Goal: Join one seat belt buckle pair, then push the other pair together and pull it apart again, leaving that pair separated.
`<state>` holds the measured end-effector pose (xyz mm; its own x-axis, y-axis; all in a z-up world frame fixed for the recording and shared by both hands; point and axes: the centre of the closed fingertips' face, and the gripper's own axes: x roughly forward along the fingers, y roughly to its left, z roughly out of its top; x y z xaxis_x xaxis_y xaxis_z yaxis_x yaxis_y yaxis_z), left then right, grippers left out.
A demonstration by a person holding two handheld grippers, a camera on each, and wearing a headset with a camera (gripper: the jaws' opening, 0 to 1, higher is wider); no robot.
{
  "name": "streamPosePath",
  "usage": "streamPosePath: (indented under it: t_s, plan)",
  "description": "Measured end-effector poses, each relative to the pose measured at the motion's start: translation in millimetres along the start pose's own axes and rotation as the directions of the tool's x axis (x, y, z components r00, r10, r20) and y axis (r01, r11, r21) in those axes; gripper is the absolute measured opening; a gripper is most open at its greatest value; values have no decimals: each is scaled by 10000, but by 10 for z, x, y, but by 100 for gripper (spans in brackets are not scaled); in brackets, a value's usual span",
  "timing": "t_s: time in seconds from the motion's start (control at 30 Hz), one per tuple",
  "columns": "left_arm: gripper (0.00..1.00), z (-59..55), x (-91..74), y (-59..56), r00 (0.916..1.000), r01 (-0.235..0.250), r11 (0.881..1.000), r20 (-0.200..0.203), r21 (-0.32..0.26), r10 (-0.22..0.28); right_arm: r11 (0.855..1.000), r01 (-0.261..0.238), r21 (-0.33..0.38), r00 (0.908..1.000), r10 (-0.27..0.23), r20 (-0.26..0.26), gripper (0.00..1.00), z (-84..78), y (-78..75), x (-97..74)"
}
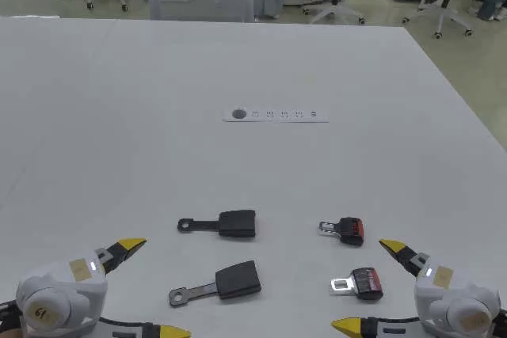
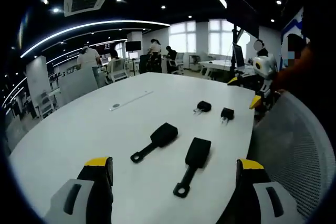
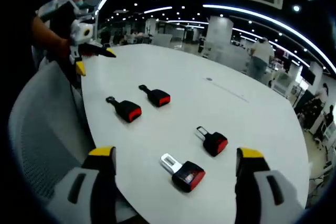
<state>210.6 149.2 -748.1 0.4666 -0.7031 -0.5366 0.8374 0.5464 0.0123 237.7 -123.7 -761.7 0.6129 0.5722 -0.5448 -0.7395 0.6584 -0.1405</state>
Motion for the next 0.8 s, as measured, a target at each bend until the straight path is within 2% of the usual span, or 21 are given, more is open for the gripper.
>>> streamPosePath:
  t_s: [0.1, 0.2, 0.5, 0.6, 0.63, 0.73, 0.8]
  plan:
    - [96, -3, -31, 58, 9996, -224, 9993, 168, -299, 229, 9986, 285, 445, 9992, -297, 281, 95, 55, -59, -15]
    - [96, -14, -42, 68, 9995, -264, 9990, 181, -371, 270, 9984, 386, 413, 9989, -397, 251, 95, 43, -98, -26]
    - [95, 24, -66, 64, 9992, -268, 9982, 268, -533, 283, 9993, 264, 249, 9997, -264, 9, 96, -16, -147, -70]
    - [95, 31, -64, 79, 9992, -291, 9981, 272, -544, 306, 9989, 363, 313, 9993, -362, -51, 96, -22, -178, -73]
    - [95, 37, -62, 80, 9991, -286, 9980, 285, -563, 302, 9983, 372, 446, 9993, -373, 12, 96, -6, -173, -71]
    - [95, 64, -54, 79, 9993, -276, 9983, 251, -514, 289, 9995, 268, 172, 9996, -270, 67, 96, 32, -123, -49]
    - [95, 110, -52, 75, 9988, -235, 9986, 409, -474, 254, 9998, 153, 122, 9999, -153, -30, 96, 16, -96, -30]
